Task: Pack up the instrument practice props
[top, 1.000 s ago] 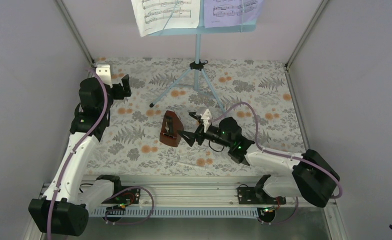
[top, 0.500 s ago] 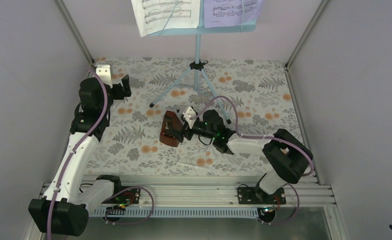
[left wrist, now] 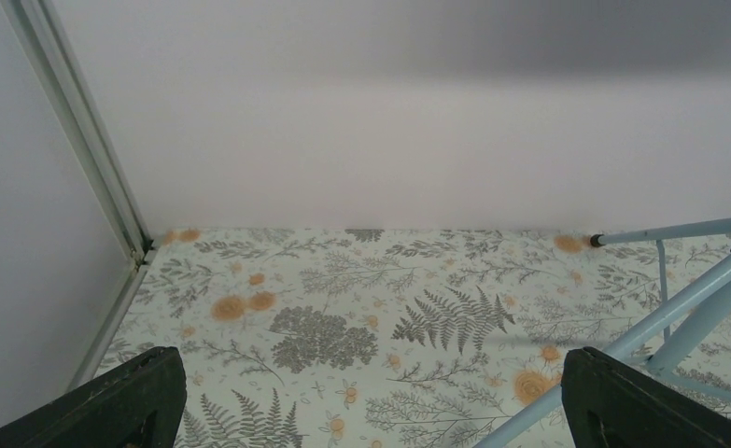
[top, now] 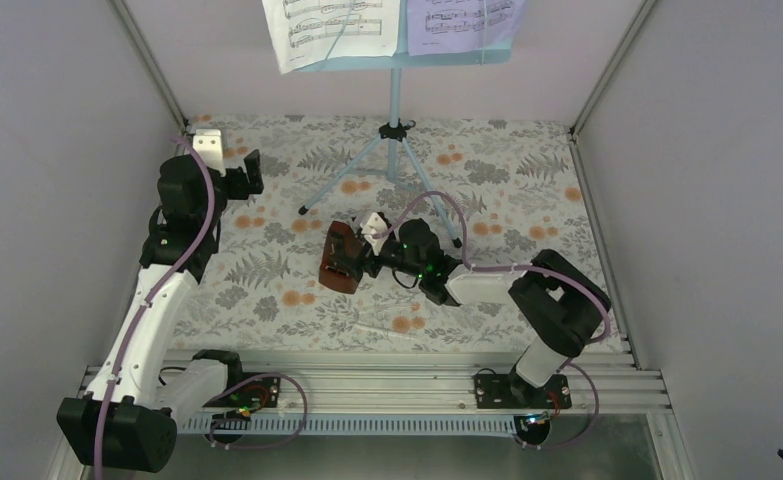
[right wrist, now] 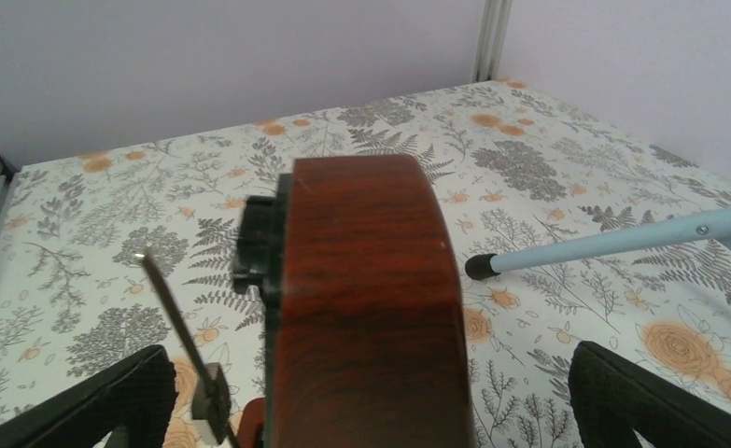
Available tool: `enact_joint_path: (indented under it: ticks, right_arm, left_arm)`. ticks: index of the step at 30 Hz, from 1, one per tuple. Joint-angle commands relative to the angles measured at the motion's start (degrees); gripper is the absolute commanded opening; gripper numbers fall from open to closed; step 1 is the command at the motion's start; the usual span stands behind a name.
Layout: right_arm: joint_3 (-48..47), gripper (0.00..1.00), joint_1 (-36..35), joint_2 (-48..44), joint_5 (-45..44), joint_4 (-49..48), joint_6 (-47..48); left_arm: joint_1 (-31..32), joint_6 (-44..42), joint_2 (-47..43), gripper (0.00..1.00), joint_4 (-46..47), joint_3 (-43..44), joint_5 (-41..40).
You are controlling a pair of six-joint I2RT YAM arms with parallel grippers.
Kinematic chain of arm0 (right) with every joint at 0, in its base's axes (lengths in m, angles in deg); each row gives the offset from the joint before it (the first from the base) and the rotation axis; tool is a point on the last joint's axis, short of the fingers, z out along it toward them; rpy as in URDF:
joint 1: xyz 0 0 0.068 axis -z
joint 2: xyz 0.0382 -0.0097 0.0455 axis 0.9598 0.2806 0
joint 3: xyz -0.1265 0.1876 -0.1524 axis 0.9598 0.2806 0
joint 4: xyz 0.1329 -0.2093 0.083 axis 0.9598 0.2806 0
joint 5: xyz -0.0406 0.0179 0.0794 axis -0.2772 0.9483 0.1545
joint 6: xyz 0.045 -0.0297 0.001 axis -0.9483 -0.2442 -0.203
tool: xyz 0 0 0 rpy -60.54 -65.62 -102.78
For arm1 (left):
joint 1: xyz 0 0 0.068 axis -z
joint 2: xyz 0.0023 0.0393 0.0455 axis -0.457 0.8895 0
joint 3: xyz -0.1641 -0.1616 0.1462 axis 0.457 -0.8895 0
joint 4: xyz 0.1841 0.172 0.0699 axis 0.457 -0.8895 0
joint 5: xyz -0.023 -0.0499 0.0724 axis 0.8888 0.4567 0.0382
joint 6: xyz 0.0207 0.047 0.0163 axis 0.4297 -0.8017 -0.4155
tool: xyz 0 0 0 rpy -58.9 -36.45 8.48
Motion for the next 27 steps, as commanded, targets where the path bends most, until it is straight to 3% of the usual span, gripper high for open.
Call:
enact_joint_path:
  ticks: [1,27]
  right_arm:
    - [-1.3,1.0,0.3,2.6,-2.8,-3.0,0.0]
    - [2.5,0.92,0.3,1.1,-5.5,-3.7,-4.0]
  left_arm:
    - [0.2,0.0,-0.1,1.0,0.9,0.0,1.2]
    - [0.2,0.4,-0.4,1.0,1.1,0.0,2.3]
